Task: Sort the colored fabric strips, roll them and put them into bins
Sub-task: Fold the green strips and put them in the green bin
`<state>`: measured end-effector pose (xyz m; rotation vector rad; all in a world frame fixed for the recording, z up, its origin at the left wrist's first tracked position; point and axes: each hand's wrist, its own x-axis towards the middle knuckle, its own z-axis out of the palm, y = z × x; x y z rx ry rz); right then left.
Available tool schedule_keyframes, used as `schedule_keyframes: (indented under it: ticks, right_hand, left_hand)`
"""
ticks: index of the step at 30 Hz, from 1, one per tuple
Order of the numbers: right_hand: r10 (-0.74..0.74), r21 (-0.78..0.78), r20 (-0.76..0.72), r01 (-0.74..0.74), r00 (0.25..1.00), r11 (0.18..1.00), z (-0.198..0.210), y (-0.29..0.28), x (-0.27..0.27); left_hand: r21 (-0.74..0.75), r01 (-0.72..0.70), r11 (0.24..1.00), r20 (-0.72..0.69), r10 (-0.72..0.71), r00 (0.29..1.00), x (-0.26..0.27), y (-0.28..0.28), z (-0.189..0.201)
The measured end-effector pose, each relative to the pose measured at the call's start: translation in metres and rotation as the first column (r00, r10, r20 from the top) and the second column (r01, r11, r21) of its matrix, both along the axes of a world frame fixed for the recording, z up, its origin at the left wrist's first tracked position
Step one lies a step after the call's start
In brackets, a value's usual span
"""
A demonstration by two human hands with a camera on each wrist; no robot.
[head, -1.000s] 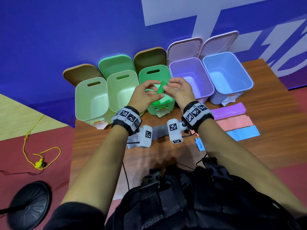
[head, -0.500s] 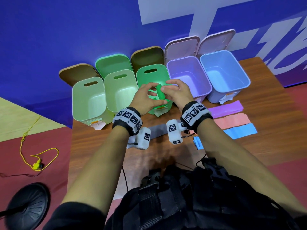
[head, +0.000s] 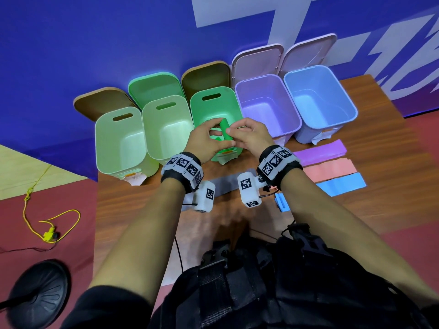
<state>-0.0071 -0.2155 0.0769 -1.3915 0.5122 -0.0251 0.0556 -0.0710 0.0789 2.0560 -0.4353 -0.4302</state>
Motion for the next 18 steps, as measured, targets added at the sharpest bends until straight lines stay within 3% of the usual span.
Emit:
schedule_keyframes:
  ticks: [8,18]
  right_hand:
    - [-0.057,-0.157,-0.122,0.037,0.991,0.987,-0.030,-0.003,0.025]
    - [0.017,-0.338,-0.263,-0.108,0.965,0.935,-0.053,-0.007,0.047]
  left_hand:
    - [0.018,0.002,1.000,-0.109,0.000,0.994,0.020,0.004,-0.031]
    - [0.148,-0.066,0.987,-0.176,0.092,0.980,0.044,0.006,-0.059]
